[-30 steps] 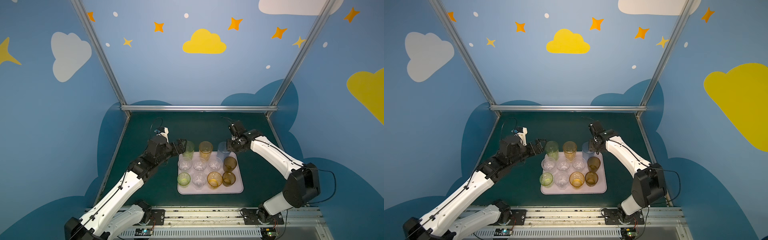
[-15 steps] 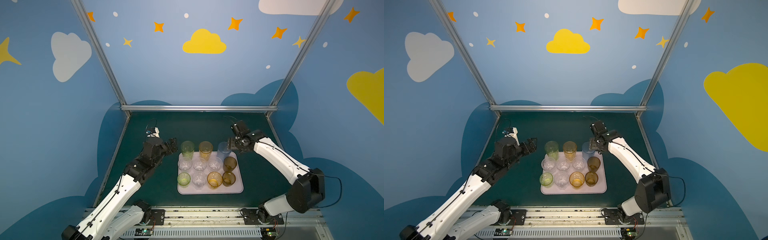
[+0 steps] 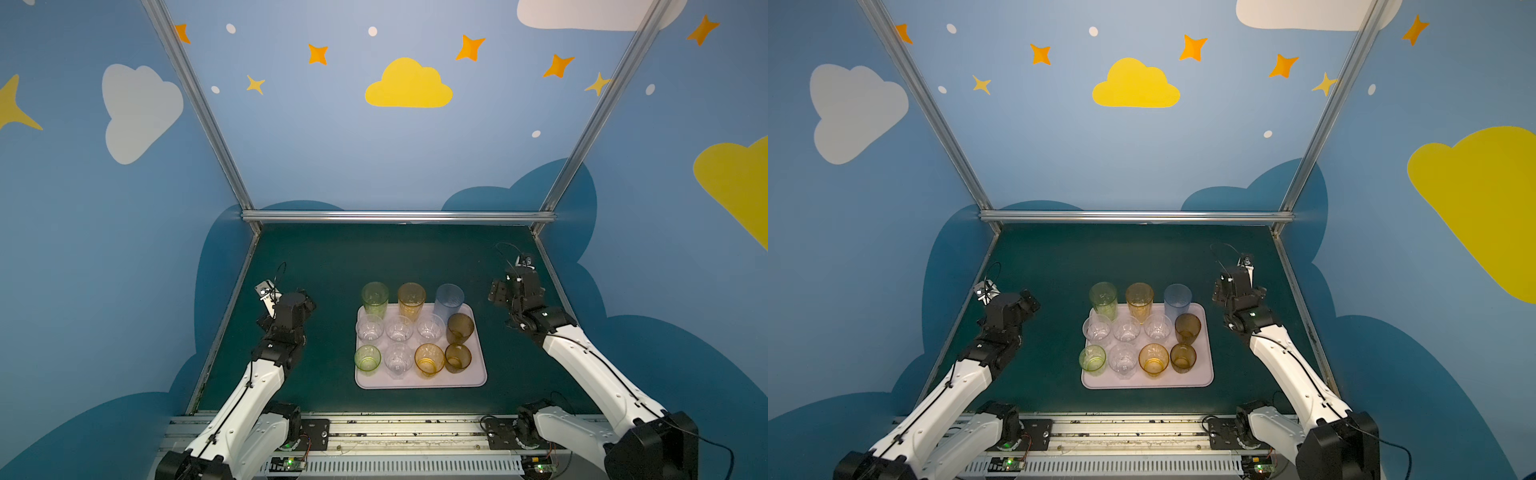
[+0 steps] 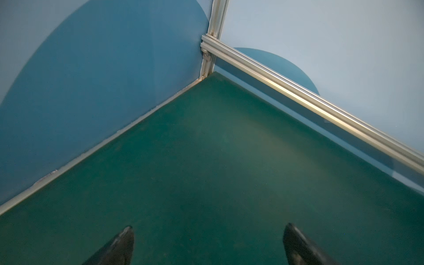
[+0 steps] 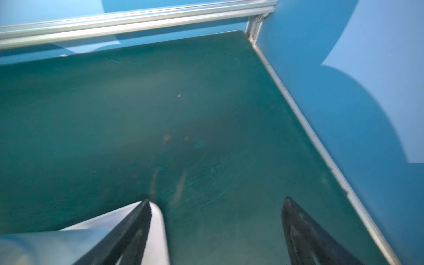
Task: Place the glasses into the tray
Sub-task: Reset both arms
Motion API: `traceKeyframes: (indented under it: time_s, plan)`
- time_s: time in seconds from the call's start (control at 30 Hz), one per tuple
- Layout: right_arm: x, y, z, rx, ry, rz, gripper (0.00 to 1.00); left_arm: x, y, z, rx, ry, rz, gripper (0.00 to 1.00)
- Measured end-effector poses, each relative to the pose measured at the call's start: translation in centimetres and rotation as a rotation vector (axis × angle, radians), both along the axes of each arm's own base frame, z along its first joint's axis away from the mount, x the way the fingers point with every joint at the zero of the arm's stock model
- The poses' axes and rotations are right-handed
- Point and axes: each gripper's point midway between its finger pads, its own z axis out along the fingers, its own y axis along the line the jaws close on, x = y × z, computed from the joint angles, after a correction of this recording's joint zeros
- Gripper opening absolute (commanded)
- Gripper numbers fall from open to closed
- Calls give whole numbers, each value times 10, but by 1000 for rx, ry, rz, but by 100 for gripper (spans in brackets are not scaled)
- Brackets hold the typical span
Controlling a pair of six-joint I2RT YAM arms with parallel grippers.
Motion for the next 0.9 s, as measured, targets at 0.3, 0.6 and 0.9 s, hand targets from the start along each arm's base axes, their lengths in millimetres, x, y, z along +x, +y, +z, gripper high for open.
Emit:
traceKeyframes:
  time_s: [0.3, 0.6, 0.9]
  plan:
    - [-2, -46, -53, -108, -57, -121, 88, 10, 29, -56, 117, 96, 9, 100]
    - [15, -80, -99, -29, -70, -154, 88, 58, 31, -72, 103, 115, -24, 100]
    - [46, -43, -109, 63, -114, 59, 88, 73, 19, -77, 111, 109, -110, 100]
